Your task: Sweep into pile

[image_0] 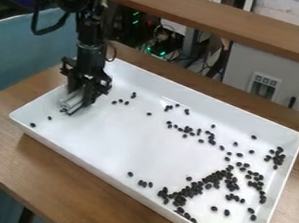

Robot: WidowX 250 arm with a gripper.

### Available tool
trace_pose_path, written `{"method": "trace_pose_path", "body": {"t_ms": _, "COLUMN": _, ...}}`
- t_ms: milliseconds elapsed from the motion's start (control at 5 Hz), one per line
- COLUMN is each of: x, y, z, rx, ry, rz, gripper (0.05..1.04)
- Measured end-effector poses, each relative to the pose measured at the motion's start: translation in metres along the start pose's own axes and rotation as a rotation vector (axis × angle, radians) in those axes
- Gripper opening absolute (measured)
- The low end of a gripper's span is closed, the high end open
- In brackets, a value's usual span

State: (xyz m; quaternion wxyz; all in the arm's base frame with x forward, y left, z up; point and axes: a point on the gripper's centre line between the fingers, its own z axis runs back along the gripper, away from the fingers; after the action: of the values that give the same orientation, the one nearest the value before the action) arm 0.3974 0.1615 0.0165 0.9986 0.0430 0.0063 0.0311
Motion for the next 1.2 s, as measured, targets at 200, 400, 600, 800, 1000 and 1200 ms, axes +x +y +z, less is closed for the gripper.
{"method": "trace_pose_path", "body": {"t_ms": 200, "x": -0.001, "y": -0.024, "z": 0.0, "rx": -0.016, "ry": -0.004, "rz": -0.073, "gripper": 0.391}}
{"method": "trace_pose_path", "body": {"t_ms": 400, "x": -0.001, "y": -0.07, "z": 0.005, "rx": -0.056, "ry": -0.005, "rz": -0.191, "gripper": 0.391}}
{"method": "trace_pose_path", "body": {"t_ms": 600, "x": 0.0, "y": -0.129, "z": 0.011, "rx": -0.112, "ry": 0.005, "rz": -0.328, "gripper": 0.391}}
{"method": "trace_pose_path", "body": {"t_ms": 800, "x": -0.001, "y": -0.173, "z": 0.015, "rx": -0.154, "ry": -0.002, "rz": -0.425, "gripper": 0.391}}
{"method": "trace_pose_path", "body": {"t_ms": 1000, "x": -0.009, "y": -0.222, "z": 0.019, "rx": -0.163, "ry": 0.001, "rz": -0.539, "gripper": 0.391}}
{"method": "trace_pose_path", "body": {"t_ms": 1200, "x": -0.023, "y": -0.262, "z": 0.02, "rx": -0.176, "ry": 0.008, "rz": -0.633, "gripper": 0.391}}
